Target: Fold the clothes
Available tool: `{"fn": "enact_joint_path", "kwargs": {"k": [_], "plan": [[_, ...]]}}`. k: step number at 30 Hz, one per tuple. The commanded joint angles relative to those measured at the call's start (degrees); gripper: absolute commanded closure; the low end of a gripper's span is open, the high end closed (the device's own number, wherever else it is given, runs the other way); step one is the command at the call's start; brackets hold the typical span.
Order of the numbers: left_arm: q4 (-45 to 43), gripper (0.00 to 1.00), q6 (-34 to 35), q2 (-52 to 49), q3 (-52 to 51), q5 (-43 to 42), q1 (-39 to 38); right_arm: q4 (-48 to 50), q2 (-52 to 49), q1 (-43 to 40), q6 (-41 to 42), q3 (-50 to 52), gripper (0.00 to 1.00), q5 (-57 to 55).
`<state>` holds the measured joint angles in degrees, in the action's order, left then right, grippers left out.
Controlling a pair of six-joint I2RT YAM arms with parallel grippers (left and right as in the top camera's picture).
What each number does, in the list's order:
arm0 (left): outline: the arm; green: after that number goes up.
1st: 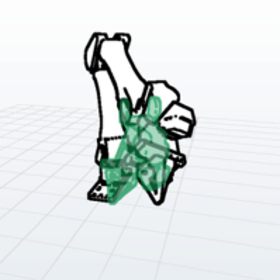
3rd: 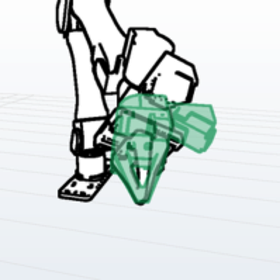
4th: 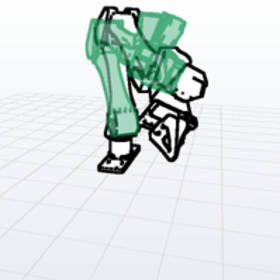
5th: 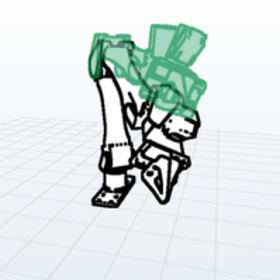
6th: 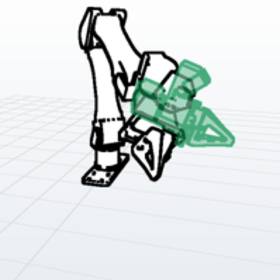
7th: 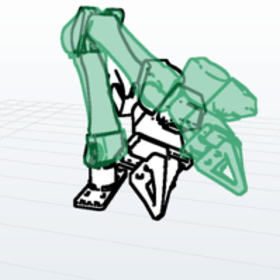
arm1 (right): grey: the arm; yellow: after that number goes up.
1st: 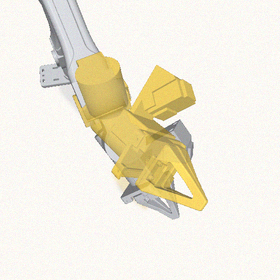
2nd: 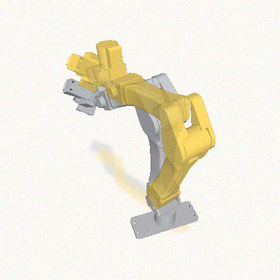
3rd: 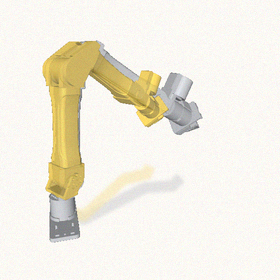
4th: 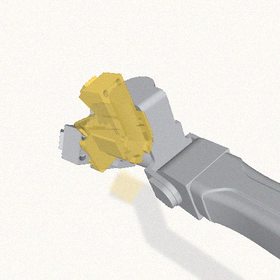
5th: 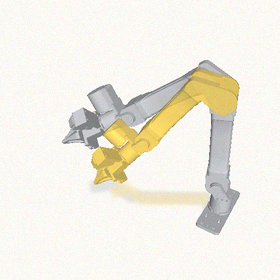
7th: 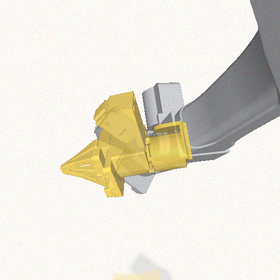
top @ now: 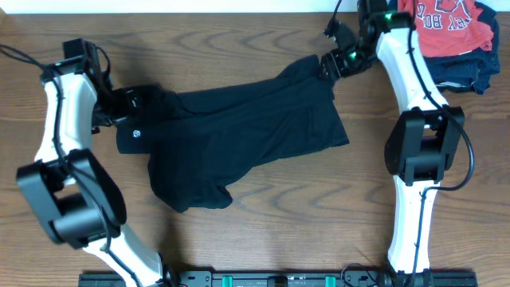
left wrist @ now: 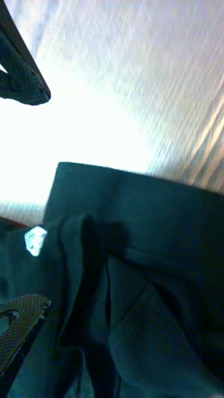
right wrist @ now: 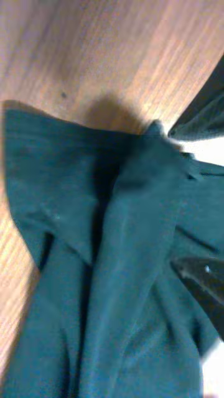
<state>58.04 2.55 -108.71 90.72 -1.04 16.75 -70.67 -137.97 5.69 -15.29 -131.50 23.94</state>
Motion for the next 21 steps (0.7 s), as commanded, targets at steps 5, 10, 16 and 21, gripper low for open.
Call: {"fn": "enact_joint_path", "kwargs": {"k": [5,10,16,21], "plan": [[3.2,0.02,5.3,17.7,2.3,-2.7,0.2,-16.5,1.8,-0.1,0.3,-16.0,0.28,2.6],[9.2,0.02,7.7,24.5,2.3,-7.1,0.2,-26.7,2.7,0.0,0.3,-19.3,0.27,2.7],[16.9,0.02,7.7,29.2,2.2,-12.2,-0.3,-26.6,9.0,0.0,3.7,-19.2,0.26,2.7],[20.2,0.02,8.9,32.3,0.2,-12.4,-5.7,-26.6,16.4,1.2,11.8,-19.2,0.25,-10.3]]}}
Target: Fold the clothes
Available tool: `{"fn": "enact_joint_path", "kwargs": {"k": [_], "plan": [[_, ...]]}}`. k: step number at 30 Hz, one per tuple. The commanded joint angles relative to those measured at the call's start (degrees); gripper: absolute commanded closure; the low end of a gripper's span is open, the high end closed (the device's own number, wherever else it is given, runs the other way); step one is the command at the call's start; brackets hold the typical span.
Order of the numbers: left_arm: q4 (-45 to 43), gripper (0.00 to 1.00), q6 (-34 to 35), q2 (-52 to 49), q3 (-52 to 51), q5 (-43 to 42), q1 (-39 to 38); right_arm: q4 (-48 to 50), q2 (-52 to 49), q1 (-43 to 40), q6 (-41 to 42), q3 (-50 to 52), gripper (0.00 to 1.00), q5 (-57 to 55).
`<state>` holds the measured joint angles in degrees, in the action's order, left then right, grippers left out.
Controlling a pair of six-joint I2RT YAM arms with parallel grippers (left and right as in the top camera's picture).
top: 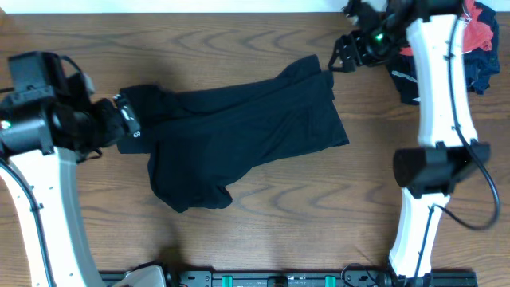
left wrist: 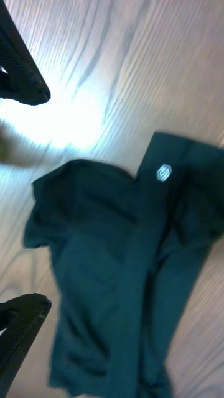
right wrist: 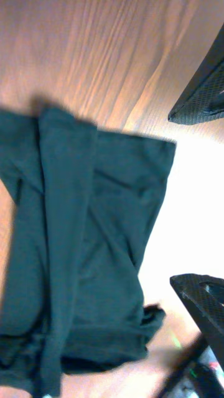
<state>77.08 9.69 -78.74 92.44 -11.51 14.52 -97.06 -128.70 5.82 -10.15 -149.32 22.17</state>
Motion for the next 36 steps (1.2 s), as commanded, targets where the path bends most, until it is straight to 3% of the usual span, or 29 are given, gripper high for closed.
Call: {"fn": "enact_joint_path", "kwargs": {"k": [1,6,18,25,29,34,36], "plan": [[1.4,0.02,2.3,2.9,-2.5,-1.9,-5.0,-0.3,8.5,1.5,8.1,-1.2,0.24,-10.8],[1.5,0.02,9.4,4.7,-10.6,3.4,-13.4,-0.3,13.8,4.5,13.6,1.8,0.22,-18.3],[-7.6,0.02,24.5,8.2,-33.7,4.9,-26.0,1.5,15.2,5.5,17.0,19.8,0.26,-18.3],[-19.2,0.01,36.6,13.0,-47.3,7.5,-30.5,14.7,15.2,5.5,16.9,32.7,0.23,-15.8],[-24.3,0.01,38.9,12.5,-53.0,9.2,-30.6,21.4,15.2,5.5,16.7,36.9,0.23,-11.0],[-27.6,0.26,39.1,11.8,-54.8,12.9,-30.6,24.3,15.2,5.7,14.8,39.8,0.24,-9.9],[-28.2,0.3,39.1,11.4,-54.8,14.4,-30.6,24.5,15.2,5.7,14.7,40.3,0.24,-9.9]]}}
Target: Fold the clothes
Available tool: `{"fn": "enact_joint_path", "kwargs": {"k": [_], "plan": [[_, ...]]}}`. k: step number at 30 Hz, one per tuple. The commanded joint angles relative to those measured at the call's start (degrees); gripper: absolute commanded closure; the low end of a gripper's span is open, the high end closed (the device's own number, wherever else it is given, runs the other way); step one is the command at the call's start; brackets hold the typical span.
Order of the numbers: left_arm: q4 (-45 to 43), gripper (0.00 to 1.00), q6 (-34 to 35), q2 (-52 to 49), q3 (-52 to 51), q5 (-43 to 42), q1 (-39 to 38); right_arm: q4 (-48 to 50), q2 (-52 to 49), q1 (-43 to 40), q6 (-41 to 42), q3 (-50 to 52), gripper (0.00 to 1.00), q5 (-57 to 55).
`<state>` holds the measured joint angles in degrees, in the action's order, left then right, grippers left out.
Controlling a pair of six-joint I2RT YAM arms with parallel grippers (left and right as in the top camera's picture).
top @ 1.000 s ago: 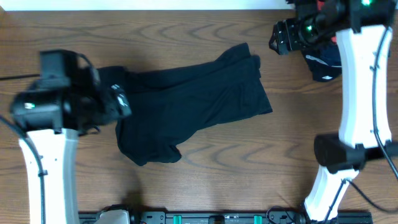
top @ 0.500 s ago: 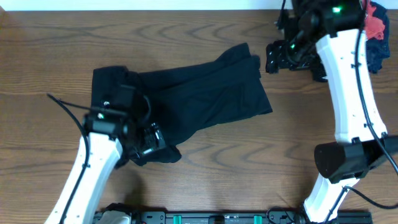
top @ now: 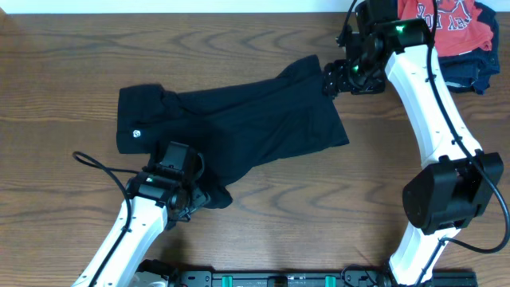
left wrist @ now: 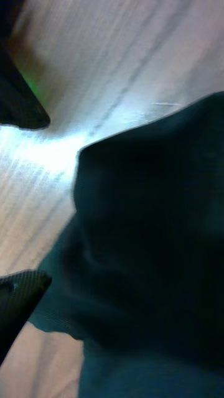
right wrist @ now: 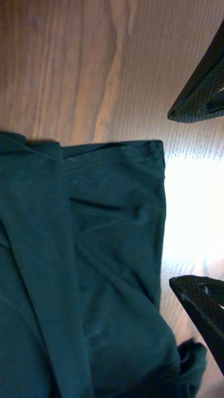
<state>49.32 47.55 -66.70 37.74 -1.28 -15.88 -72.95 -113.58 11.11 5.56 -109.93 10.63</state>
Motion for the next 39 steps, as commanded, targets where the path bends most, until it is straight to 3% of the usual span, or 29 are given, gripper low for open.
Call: {"fn": "enact_joint_path", "kwargs": {"k": [1,9,15,19,31,39], "plan": [[-0.9,0.31,1.2,-1.0,-0.1,4.9,-0.2,0.4,0.1,0.5,-1.0,1.0,0.24,1.6],[-4.3,0.34,1.3,-7.5,-0.1,5.2,-0.2,0.9,0.1,0.5,-1.4,2.0,0.24,1.6],[-4.2,0.58,1.2,-11.2,-0.1,3.6,-0.2,2.0,0.1,0.5,-1.4,2.0,0.23,1.6],[-4.9,0.94,1.2,-11.5,-0.1,3.7,-0.2,2.2,0.1,0.5,-1.4,2.0,0.23,1.6],[-10.3,0.94,-2.9,-11.5,2.6,7.9,1.0,2.8,0.1,0.5,-1.6,2.0,0.22,1.6],[-15.5,0.94,-11.8,-11.5,7.3,9.1,6.5,2.9,0.1,0.5,-1.6,2.0,0.23,1.6]]}}
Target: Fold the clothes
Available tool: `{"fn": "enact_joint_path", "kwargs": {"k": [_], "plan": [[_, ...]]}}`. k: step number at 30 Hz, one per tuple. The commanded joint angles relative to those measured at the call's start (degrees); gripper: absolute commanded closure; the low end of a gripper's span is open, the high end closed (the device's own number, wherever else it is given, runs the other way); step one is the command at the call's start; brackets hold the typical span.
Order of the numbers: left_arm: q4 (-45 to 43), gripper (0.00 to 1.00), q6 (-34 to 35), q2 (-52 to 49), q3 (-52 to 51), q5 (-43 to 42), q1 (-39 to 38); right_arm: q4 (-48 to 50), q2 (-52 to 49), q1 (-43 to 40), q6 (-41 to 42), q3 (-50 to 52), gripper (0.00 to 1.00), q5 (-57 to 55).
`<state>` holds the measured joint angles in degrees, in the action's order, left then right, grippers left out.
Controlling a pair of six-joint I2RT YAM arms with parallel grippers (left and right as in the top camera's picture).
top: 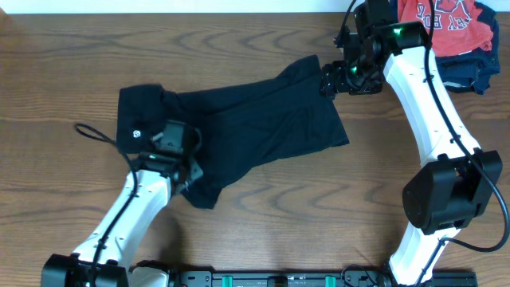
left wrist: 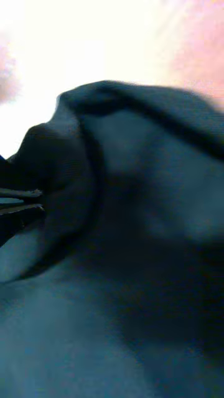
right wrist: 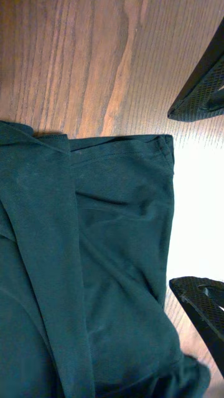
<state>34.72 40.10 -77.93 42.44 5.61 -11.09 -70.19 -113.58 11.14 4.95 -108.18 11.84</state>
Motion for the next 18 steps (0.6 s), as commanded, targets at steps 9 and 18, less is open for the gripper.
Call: {"fn": "enact_joint_path", "kwargs": {"k": [9,18], "plan": [[-0.9,0.94,-7.5,0.0,9.3,-0.9,3.0,0.2,0.1,0.5,-0.9,0.2,0.23,0.4],[12.9,0.94,-7.5,2.9,11.3,-2.3,3.0,0.2,0.1,0.5,-1.0,0.2,0.22,0.4]]}}
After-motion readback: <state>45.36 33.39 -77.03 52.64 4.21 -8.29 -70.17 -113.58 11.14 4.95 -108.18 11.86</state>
